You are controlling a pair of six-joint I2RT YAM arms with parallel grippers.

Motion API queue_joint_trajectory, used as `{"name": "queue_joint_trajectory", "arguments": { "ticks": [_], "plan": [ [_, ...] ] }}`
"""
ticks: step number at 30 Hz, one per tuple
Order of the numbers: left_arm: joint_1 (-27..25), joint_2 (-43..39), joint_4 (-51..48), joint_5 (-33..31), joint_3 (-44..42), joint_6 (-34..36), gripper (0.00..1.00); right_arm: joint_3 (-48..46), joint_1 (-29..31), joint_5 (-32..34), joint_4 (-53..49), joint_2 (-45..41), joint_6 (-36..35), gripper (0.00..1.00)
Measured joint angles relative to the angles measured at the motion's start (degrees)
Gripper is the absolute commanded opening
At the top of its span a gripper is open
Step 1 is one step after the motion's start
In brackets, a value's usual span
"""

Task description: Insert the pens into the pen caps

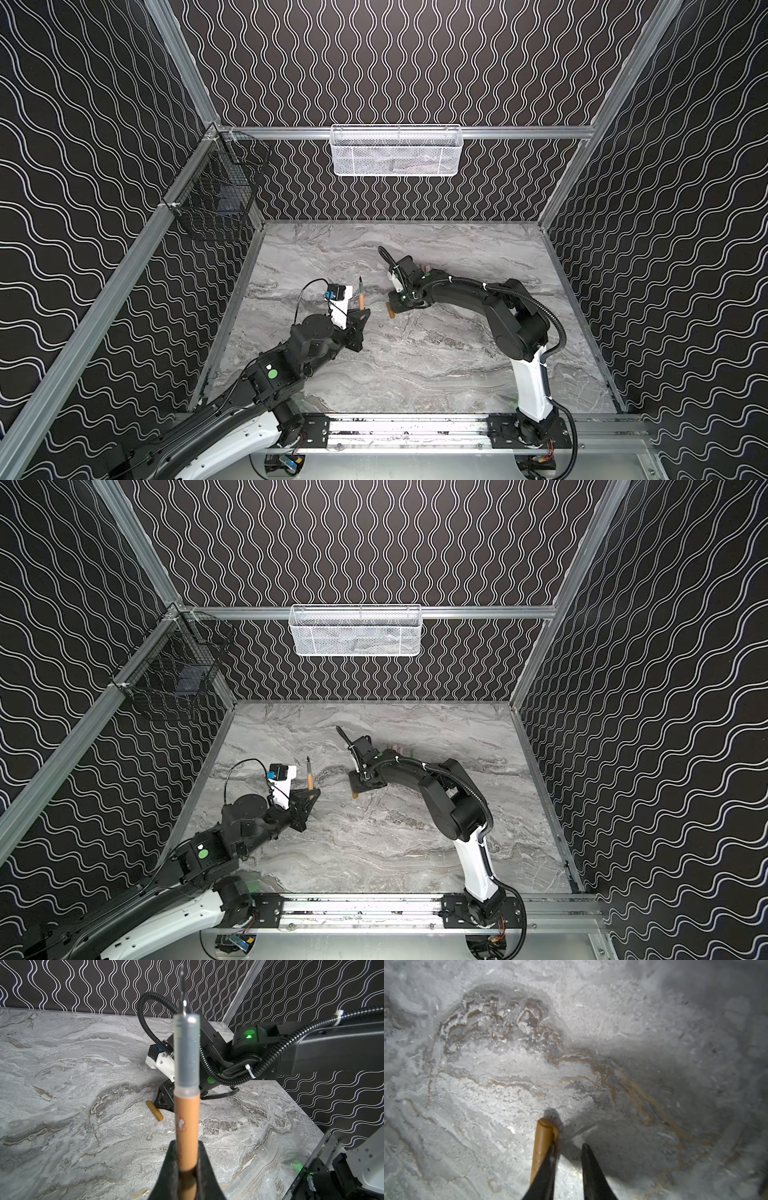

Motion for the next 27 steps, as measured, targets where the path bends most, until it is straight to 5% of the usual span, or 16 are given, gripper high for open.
{"name": "queue_joint_trajectory", "arguments": {
  "ticks": [27],
  "plan": [
    [0.0, 0.4, 0.0, 0.2, 0.0, 0.9, 0.0, -1.0, 0.0, -2.8, 1.4, -1.0, 1.1, 0.26]
  ]
}}
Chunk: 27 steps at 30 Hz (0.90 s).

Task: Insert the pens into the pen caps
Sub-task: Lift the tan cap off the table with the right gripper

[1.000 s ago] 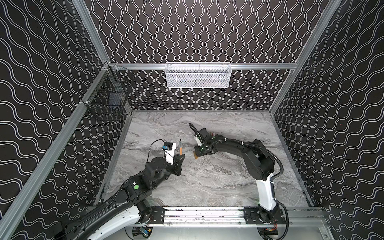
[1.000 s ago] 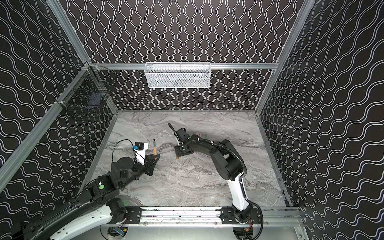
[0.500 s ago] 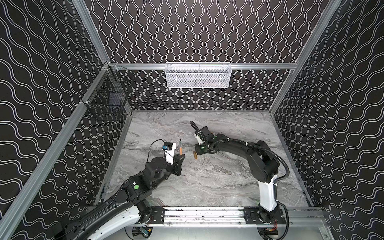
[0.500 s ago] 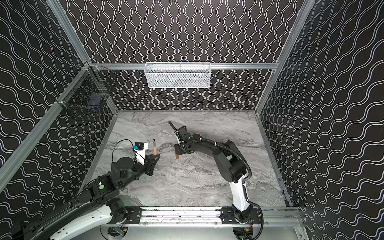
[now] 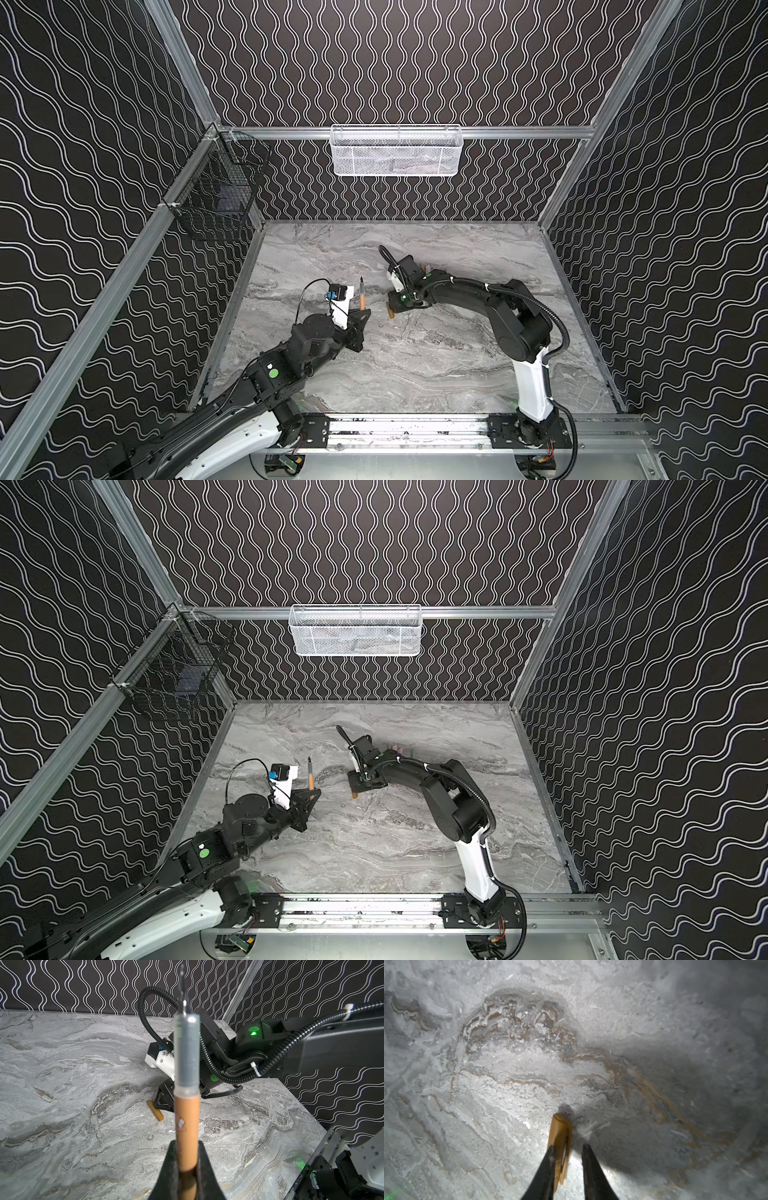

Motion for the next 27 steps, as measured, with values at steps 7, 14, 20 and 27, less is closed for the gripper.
{"name": "queue_joint_trajectory", "arguments": {
  "ticks": [7, 14, 20, 27],
  "plan": [
    [0.0, 0.1, 0.0, 0.0, 0.0, 0.0, 0.0, 0.3, 0.0, 0.0, 0.0, 0.2, 0.0, 0.26],
    [0.0, -0.2, 0.0, 0.0, 0.0, 0.0, 0.0, 0.8, 0.3, 0.3, 0.1, 1.3, 0.0, 0.25],
    [0.0, -0.3, 0.0, 0.0, 0.0, 0.0, 0.0, 1.3, 0.9, 1.2, 0.2, 1.7, 0.2, 0.23],
    [0.0, -0.6, 0.0, 0.0, 0.0, 0.2, 0.0, 1.6, 1.7, 3.1, 0.3, 2.1, 0.2, 0.22]
  ]
}}
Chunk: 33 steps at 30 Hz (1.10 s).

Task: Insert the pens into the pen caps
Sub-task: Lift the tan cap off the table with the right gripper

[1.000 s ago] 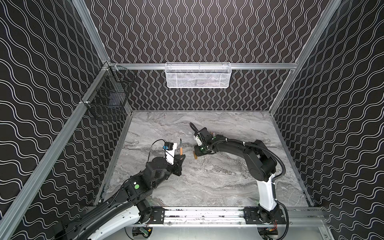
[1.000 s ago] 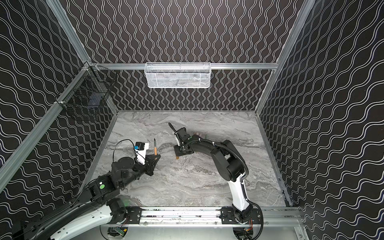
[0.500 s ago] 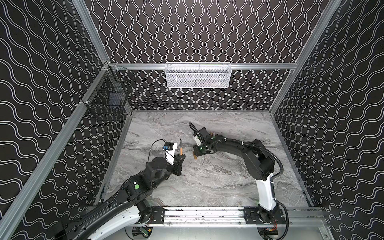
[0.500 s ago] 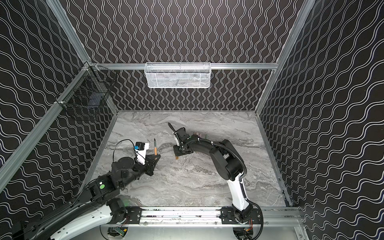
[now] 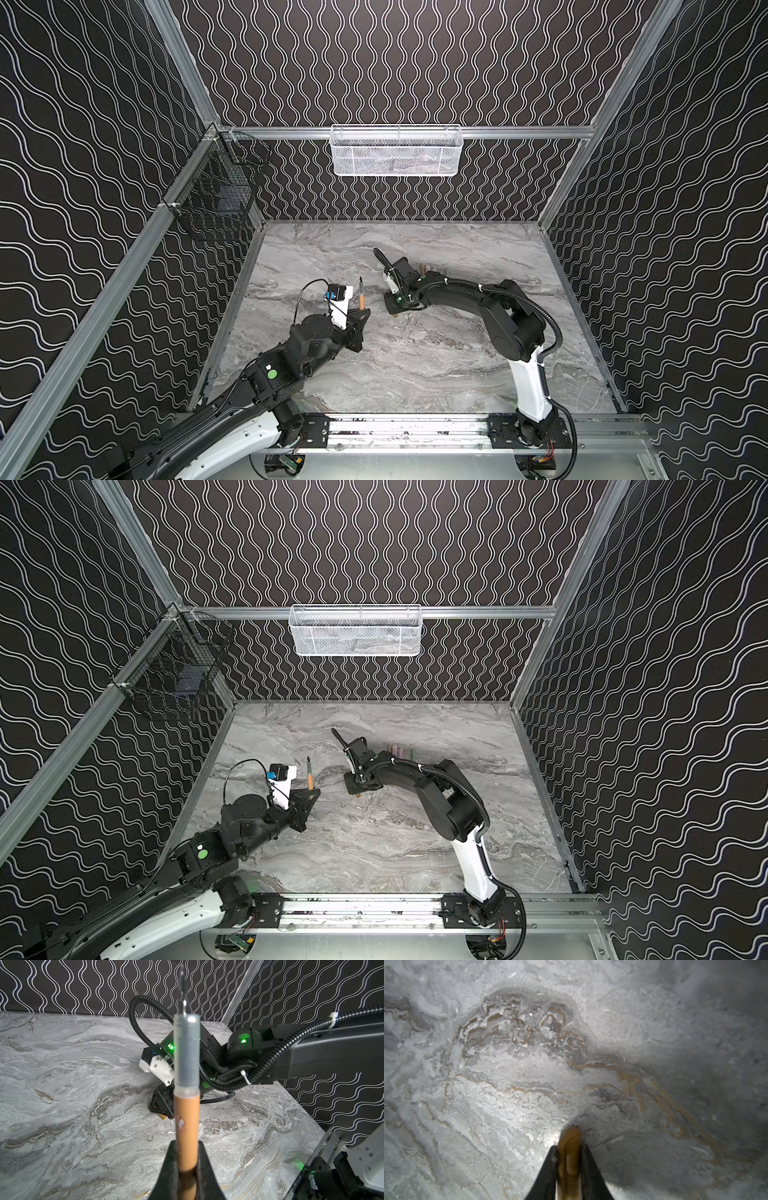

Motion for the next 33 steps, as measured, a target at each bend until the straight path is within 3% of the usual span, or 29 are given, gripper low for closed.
{"name": "queue_joint_trajectory", "arguments": {
  "ticks": [21, 33],
  "plan": [
    [0.0, 0.7, 0.3, 0.0, -0.3, 0.0, 0.0, -2.3, -3.0, 1.2, 0.7, -1.5, 0.0, 0.24],
    [0.0, 1.6, 1.2, 0.3, -0.3, 0.0, 0.0, -3.4, -3.3, 0.8, 1.0, -2.3, -0.1, 0.18]
  ]
}}
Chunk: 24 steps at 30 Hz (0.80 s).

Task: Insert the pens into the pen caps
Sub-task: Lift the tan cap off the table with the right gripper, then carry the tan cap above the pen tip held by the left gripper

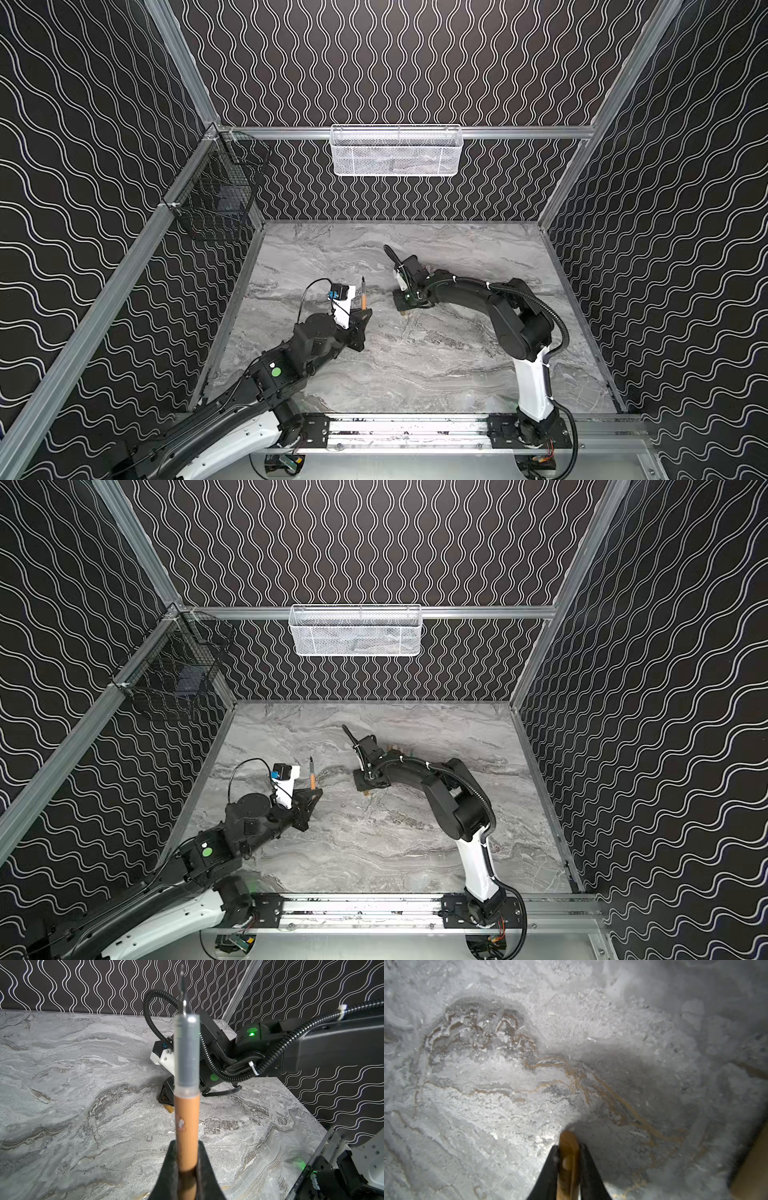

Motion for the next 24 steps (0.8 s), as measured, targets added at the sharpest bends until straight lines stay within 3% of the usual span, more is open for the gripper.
{"name": "queue_joint_trajectory", "arguments": {
  "ticks": [5, 11, 16, 24],
  "plan": [
    [0.0, 0.4, 0.1, 0.0, 0.1, 0.0, 0.0, -1.2, 0.0, -0.3, 0.0, -1.4, 0.0, 0.16],
    [0.0, 2.2, 0.9, 0.0, -0.1, 0.0, 0.0, -4.9, 0.0, -2.1, 2.5, -9.3, 0.4, 0.15],
    [0.0, 4.2, 5.0, 2.0, -1.5, 1.0, 0.0, -13.2, -0.1, -2.3, 9.4, -21.6, 1.2, 0.14],
    [-0.2, 9.2, 19.4, 11.3, -6.1, 3.5, 0.0, -29.7, -0.2, -2.4, 28.0, -46.3, 2.9, 0.13]
  ]
}}
